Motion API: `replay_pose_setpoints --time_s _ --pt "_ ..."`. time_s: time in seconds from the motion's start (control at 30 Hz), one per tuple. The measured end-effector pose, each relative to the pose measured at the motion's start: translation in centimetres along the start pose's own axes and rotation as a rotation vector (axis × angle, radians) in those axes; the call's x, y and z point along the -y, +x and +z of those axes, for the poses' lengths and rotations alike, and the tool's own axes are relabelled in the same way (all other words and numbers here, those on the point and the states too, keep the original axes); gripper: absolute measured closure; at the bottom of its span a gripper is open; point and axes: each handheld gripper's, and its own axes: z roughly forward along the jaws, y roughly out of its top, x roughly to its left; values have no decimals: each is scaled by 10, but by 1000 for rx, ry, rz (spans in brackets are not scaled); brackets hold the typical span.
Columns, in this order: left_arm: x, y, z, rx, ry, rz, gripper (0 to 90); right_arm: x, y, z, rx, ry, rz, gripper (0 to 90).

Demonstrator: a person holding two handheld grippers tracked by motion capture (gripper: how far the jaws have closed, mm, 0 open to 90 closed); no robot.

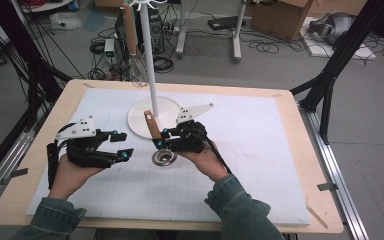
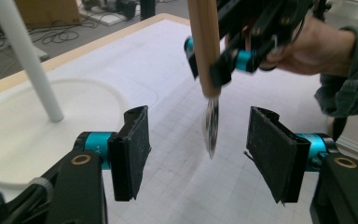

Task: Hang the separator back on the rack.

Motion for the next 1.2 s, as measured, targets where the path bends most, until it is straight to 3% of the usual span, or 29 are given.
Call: replay_pose_setpoints --time_s 0.43,0.87,1.2 --pt "28 5 -12 -74 4 -22 351 -30 -18 -8 70 -72 16 712" --pt "35 12 -20 -122 11 -29 330 -67 -30 -13 66 -90 -18 711" --pt "42 13 -19 -120 33 -25 311 -85 -40 -20 83 -106 -16 711"
